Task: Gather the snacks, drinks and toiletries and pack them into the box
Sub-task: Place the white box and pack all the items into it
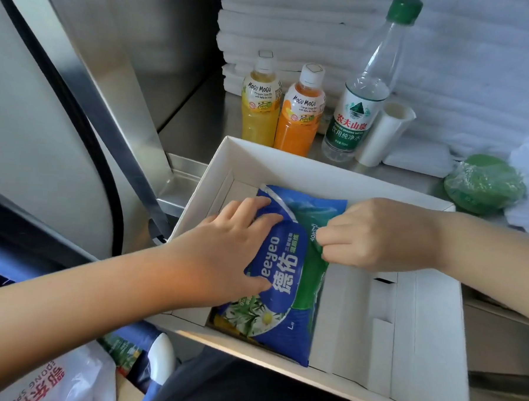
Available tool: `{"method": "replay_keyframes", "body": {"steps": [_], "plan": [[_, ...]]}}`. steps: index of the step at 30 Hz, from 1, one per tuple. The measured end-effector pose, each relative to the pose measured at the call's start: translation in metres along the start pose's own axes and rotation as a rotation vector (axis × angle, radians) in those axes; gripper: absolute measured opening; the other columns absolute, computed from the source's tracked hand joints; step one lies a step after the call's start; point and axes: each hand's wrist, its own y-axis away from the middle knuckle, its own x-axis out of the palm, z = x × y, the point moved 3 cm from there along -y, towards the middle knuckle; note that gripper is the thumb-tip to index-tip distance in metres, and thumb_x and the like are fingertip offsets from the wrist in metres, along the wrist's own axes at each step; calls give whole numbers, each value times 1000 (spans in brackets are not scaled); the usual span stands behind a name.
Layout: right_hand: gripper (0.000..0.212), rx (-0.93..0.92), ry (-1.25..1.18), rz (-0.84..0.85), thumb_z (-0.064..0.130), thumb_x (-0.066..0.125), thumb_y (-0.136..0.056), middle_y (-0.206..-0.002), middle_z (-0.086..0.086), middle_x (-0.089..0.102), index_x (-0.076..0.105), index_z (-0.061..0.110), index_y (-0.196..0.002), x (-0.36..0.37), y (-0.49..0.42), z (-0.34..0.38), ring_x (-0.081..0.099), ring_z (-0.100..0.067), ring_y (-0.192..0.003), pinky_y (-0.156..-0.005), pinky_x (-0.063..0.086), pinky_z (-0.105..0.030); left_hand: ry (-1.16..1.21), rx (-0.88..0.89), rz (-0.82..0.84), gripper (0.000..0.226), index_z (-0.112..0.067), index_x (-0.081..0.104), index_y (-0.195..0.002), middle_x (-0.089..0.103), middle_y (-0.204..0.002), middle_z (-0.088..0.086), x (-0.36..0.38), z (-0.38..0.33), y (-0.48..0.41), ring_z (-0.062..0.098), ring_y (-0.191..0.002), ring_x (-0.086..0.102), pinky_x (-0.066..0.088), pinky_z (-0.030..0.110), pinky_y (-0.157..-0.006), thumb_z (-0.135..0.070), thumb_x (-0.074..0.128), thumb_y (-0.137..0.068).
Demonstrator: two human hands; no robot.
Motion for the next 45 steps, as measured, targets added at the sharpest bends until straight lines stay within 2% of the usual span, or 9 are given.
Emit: {"method": "replay_keyframes", "body": {"steps": [5, 9, 14, 21, 25, 32, 38, 41, 45], "plan": [[26, -52, -4, 72, -6, 67, -67, -66, -3, 50, 49, 12, -63, 9, -15, -1, 46, -20, -50, -38, 40, -32, -294, 15, 173, 111, -18, -24, -143, -28, -152, 3, 13, 0, -13, 20, -141, -19, -5, 33, -112, -69, 49, -78], [24, -36, 11, 204, 2, 75, -64, -68, 0, 53, 54, 14, -65, 21, -15, 0, 49, -18, -51, -39, 43, -29, -431, 28, 303, 113, -12, -29, -141, -32, -149, 12, 26, -1, -21, 29, -139, -23, -6, 41, -115, -71, 46, -79], [14, 97, -116, 387, 28, 60, -90, -106, 1, 56, 58, 18, -98, 31, -16, 0, 52, -16, -91, -64, 49, -31, -474, 33, 458, 108, -15, -26, -142, -24, -153, 13, 41, 3, -22, 32, -141, -14, -8, 39, -113, -73, 40, -81], [80, 694, -420, 547, 77, 38, -78, -126, 0, 49, 38, 18, -132, 46, -17, 17, 48, -16, -111, -92, 46, -34, -536, 44, 560, 120, -11, -30, -140, -27, -150, 20, 45, 1, -28, 37, -140, -16, -15, 42, -110, -78, 45, -75], [97, 700, -286, 721, 72, 46, -80, -146, -16, 31, 21, 5, -145, 55, -25, 34, 37, -27, -128, -106, 34, -37, -509, 48, 602, 119, -10, -32, -138, -30, -149, 19, 49, -1, -31, 37, -140, -17, -13, 40, -111, -75, 47, -77], [93, 733, -146, 934, 66, 48, -84, -141, -20, 34, 21, -2, -142, 63, -43, 47, 35, -30, -126, -108, 30, -37, -469, 50, 648, 119, -14, -32, -139, -32, -149, 14, 52, -3, -33, 36, -139, -20, -7, 42, -114, -72, 50, -77], [96, 665, -271, 777, 70, 36, -86, -155, -19, 13, 7, 3, -150, 53, -22, 34, 17, -32, -140, -115, 18, -40, -471, 100, 532, 109, -12, -14, -147, -9, -157, 9, 35, 3, -45, 26, -143, 0, 3, 39, -115, -79, 36, -77], [94, 671, -290, 743, 67, 32, -89, -156, -13, -16, -7, 7, -150, 56, -12, 20, -10, -26, -145, -118, -2, -36, -551, 81, 490, 106, -8, -14, -146, -20, -154, 14, 32, 5, -54, 30, -142, -10, 0, 41, -115, -75, 36, -81], [92, 674, -337, 795, 70, 26, -89, -156, -10, -18, -11, 11, -149, 68, -8, 13, -13, -22, -145, -115, -9, -33, -596, 54, 573, 113, -6, -18, -145, -22, -152, 17, 36, 4, -63, 34, -141, -12, -3, 43, -114, -76, 41, -78]]}}
